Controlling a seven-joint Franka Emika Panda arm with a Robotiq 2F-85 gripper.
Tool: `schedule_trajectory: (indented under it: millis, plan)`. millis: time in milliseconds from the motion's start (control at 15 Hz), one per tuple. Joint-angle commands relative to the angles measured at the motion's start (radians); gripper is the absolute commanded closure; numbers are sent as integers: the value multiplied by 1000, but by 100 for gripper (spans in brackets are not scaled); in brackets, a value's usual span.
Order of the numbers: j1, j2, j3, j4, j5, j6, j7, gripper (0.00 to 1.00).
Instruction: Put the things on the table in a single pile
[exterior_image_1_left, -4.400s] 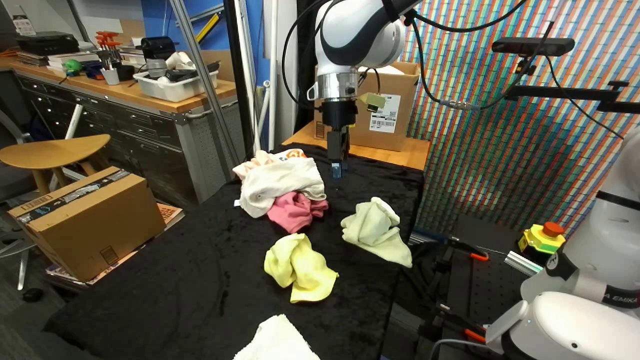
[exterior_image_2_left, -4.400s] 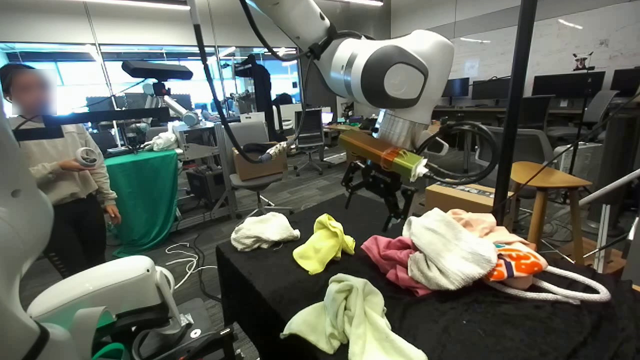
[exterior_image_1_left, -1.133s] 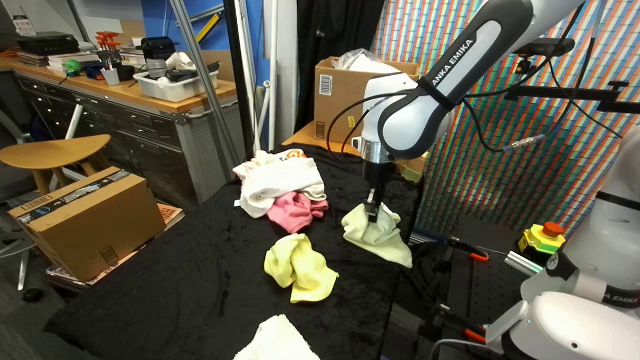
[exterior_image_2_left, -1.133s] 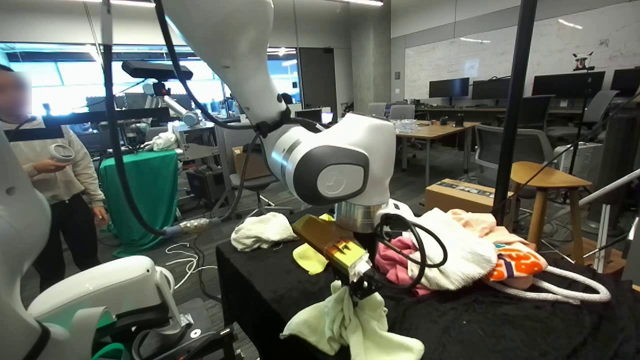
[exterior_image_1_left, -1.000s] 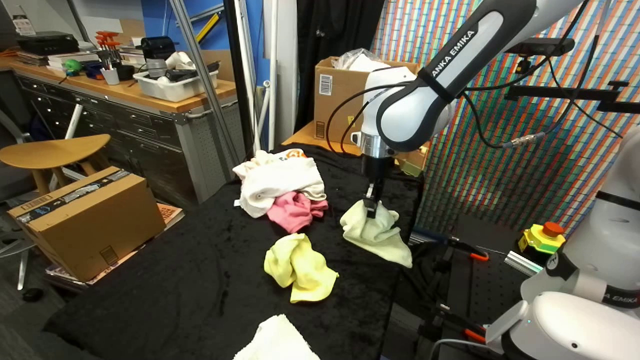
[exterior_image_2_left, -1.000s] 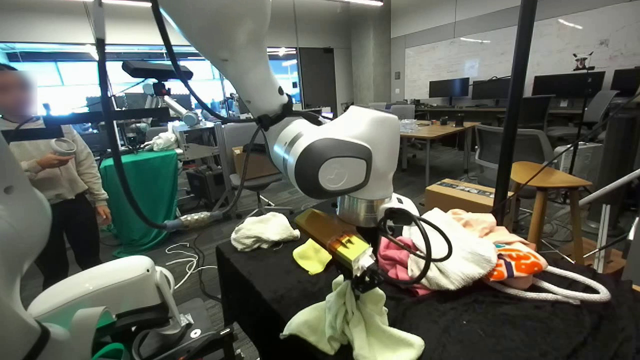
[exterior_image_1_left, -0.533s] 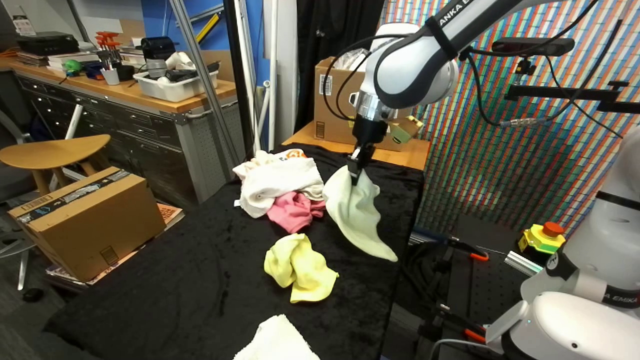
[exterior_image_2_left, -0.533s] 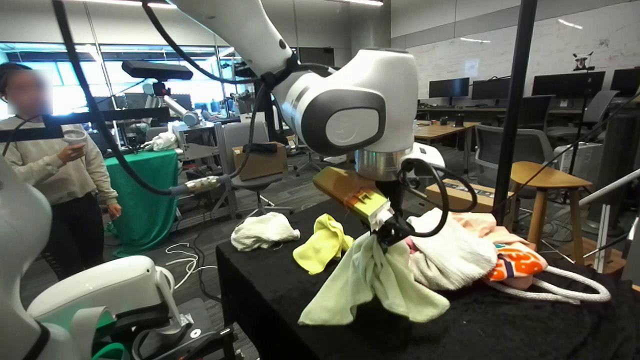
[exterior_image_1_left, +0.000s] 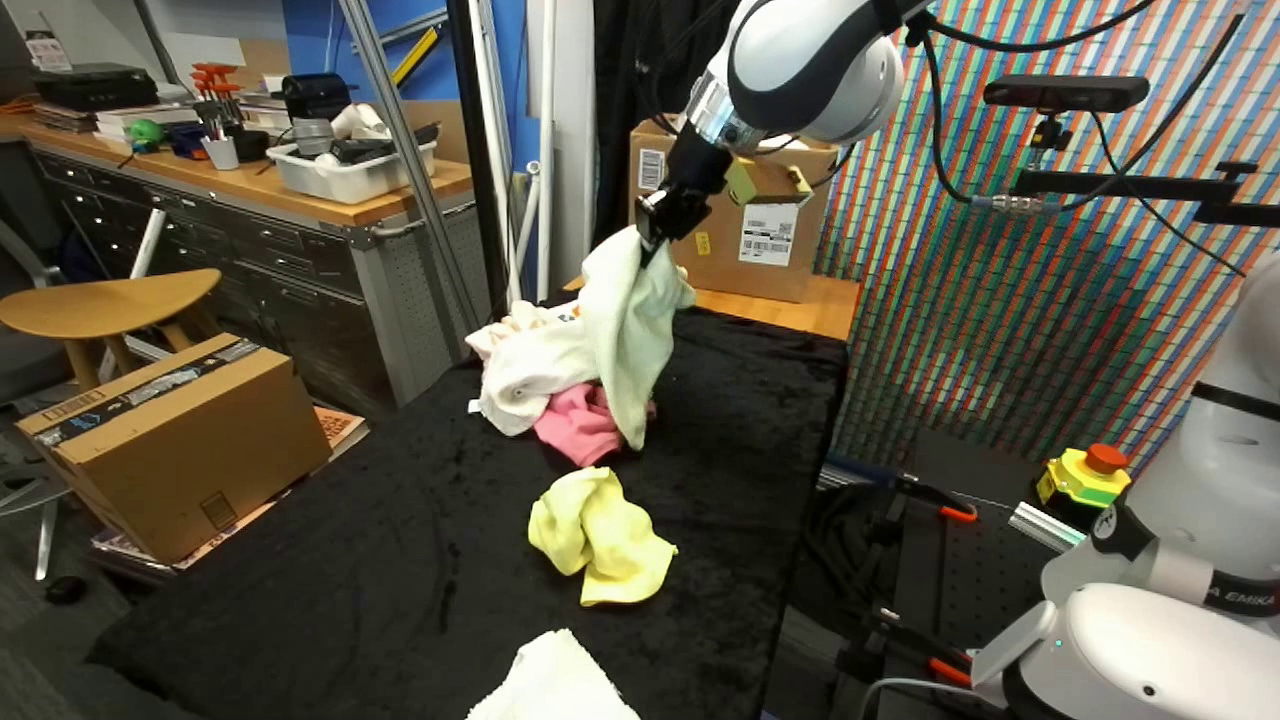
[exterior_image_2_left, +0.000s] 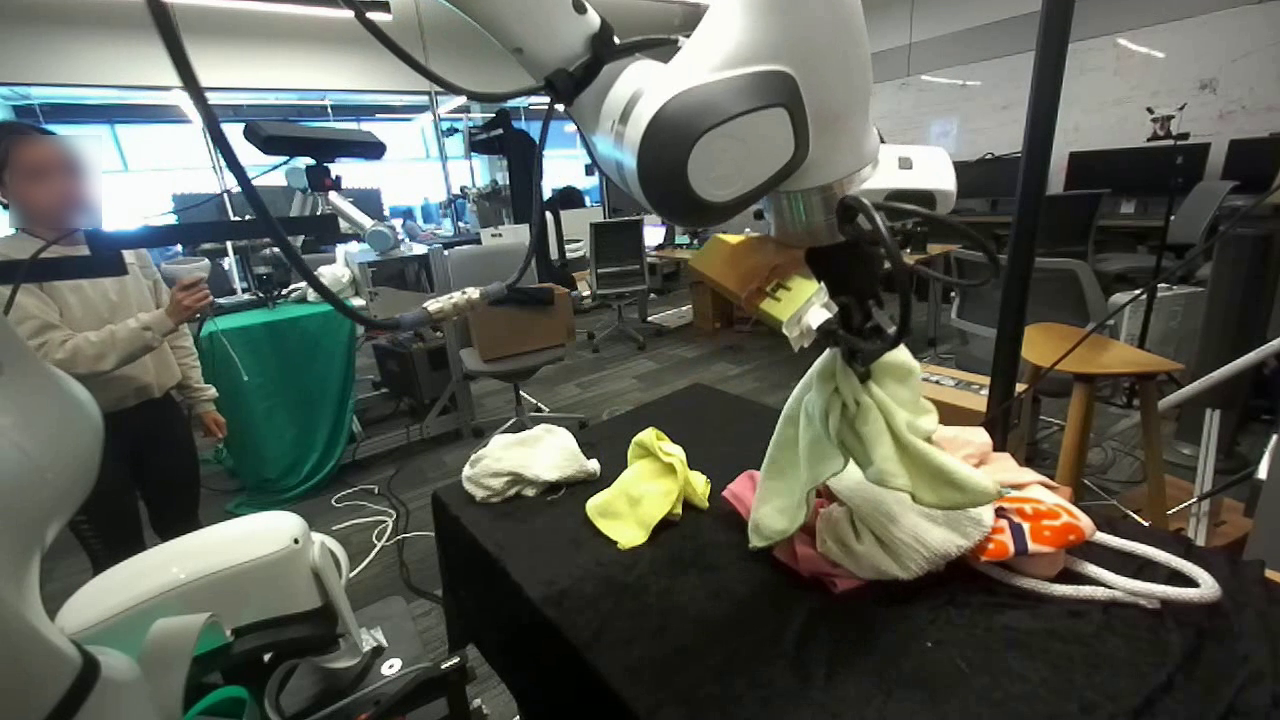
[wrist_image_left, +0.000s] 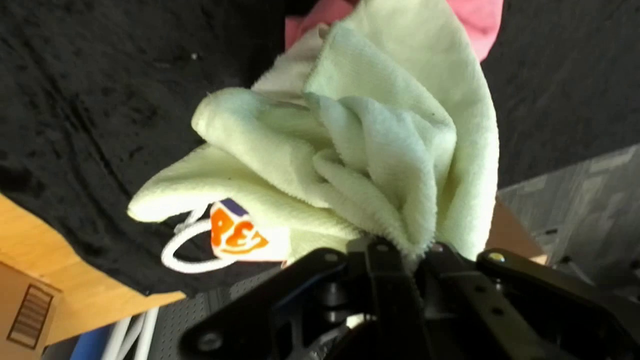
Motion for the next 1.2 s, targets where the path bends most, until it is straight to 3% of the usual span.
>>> schedule_trajectory:
  millis: [0, 200, 533, 600, 667, 1000, 1133]
  plan:
    - [1, 54, -1, 84, -53, 133, 154, 96]
    - [-7, 118, 2, 144, -173, 208, 286, 97]
    - [18, 206, -20, 245, -353, 183, 434, 94]
    - [20, 217, -19, 258, -373, 166, 432, 69]
    - [22, 227, -19, 269, -389, 158, 434, 68]
    - [22, 231, -3, 276, -422, 107, 377, 32]
    - [30, 212, 10, 264, -362, 44, 298, 16]
